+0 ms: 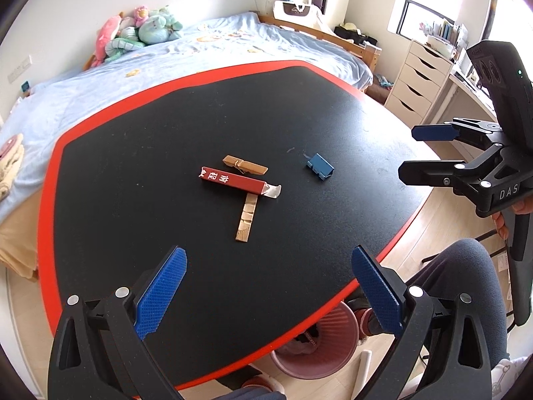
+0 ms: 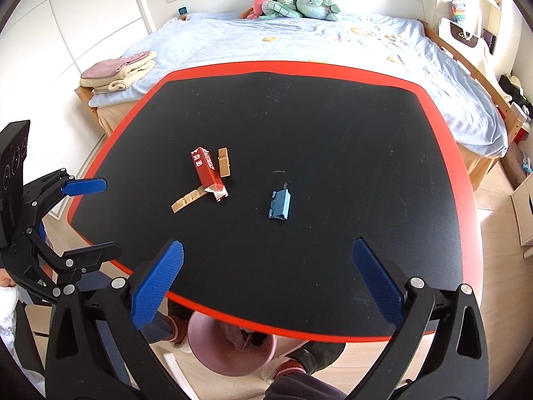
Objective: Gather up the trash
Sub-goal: 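Move both tools back over the table toward the clothespins, then grasp the blue clip with the right gripper while the left gripper grasps a wooden clothespin, then carry the blue clip and clothespin over the pink wastebasket and open both grippers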
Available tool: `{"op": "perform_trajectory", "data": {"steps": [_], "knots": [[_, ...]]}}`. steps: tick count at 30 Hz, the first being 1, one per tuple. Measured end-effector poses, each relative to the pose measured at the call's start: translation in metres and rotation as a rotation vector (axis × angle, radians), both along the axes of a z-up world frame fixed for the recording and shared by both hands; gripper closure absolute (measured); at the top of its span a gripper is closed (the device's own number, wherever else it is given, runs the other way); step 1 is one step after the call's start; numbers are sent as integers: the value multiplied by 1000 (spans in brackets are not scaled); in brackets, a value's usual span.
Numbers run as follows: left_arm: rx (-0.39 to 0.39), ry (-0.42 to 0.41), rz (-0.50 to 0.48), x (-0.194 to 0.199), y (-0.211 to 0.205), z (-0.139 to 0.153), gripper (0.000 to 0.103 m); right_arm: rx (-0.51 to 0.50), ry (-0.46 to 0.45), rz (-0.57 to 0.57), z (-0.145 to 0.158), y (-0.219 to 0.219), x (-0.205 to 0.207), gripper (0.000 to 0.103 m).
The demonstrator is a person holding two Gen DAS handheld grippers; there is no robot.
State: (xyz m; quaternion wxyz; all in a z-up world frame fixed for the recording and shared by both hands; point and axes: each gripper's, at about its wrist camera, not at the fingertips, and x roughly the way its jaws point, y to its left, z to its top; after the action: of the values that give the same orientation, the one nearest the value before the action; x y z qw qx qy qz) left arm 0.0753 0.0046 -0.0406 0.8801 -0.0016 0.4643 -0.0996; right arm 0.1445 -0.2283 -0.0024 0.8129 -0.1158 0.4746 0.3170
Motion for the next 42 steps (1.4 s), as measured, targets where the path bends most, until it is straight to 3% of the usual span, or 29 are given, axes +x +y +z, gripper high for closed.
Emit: {"op": "perform_trajectory", "data": {"steps": [15,17,19,26,28,31,42], "knots": [[14,78,-7,51,8,-43,8,-49,74,9,-64,36,56,3],[14,80,-6,52,8,-48,9,-49,76,16,-68,39,59,10],[15,85,-7,54,7,-52,20,-58,78,22,-73,42,61,23],[48,78,-1,56,8,-57,52,-81,71,51,-82,49,62,51],[54,78,-6,56,8,-56,70,-87,57,60,-82,50,60,58],[61,83,-12,59,8,-55,90,-98,43,64,-82,50,60,79],[43,92,-1,57,10,-51,91,-75,40,70,-79,48,54,83]]}}
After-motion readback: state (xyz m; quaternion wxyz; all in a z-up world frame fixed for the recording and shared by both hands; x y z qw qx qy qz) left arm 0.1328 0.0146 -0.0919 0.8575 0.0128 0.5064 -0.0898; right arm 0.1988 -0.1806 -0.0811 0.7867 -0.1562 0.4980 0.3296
